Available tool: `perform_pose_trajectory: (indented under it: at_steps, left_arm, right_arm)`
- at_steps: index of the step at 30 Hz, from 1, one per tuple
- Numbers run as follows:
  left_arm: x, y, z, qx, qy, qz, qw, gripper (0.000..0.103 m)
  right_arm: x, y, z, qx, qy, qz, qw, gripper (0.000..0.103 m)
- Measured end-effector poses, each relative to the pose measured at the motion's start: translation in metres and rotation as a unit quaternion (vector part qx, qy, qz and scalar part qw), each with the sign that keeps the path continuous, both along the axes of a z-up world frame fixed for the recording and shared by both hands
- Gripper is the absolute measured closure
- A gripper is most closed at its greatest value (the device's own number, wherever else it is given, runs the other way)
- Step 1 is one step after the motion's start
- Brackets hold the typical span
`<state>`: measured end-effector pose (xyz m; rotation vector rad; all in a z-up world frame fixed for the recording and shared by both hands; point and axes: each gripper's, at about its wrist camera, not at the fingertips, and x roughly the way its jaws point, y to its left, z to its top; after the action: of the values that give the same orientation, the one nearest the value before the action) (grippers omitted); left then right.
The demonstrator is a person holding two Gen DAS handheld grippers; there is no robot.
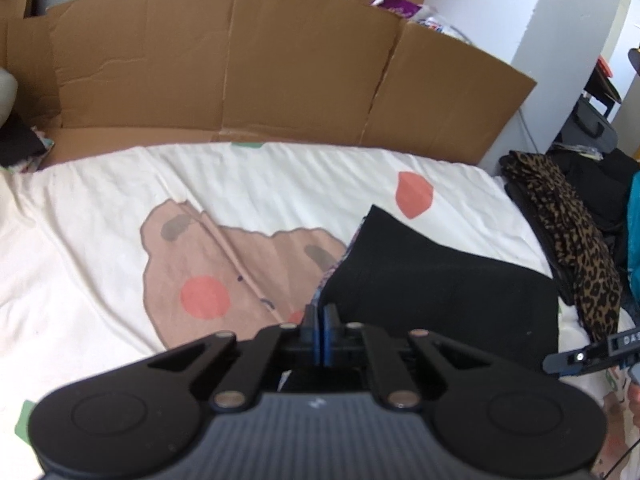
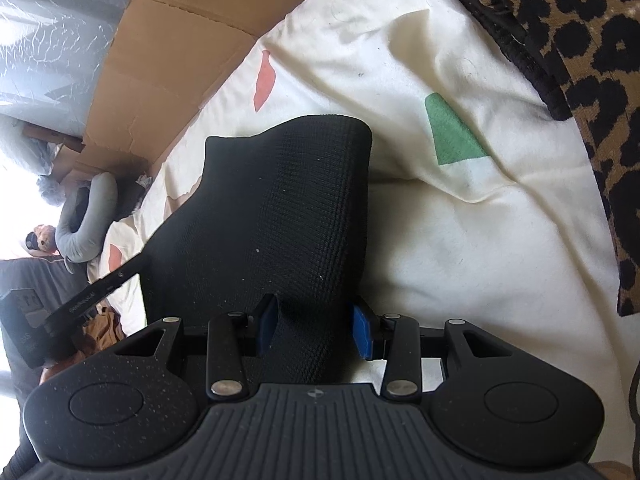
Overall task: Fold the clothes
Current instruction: 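Grasp the bundle edge with both grippers and tuck it into the waistband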
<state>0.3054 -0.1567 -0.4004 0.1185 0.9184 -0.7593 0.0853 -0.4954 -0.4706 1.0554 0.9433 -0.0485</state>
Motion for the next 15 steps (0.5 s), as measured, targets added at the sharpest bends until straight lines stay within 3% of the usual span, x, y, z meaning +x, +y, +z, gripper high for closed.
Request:
perform_pose_trajectory:
  at_steps: [13, 14, 15]
  left_arm:
    - [0.004, -0.005, -0.021, 0.015, 0.008, 0.0, 0.9998, 0.1]
    - [0.004, -0.005, -0.02, 0.016, 0.009, -0.001, 0.9998, 0.1]
    - [0.004, -0.005, -0.02, 0.017, 0.009, -0.001, 0.9998, 0.1]
  right_arm:
    - [-0.004, -0.001, -0.025, 0.079, -0.027, -0.058, 0.995, 0.058]
    - [-0.002, -0.001, -0.025, 0.08, -0.028, -0.058, 0.995, 0.062]
    - [0.001, -0.001, -0.025, 0.08, -0.029, -0.057, 0.995, 0.078]
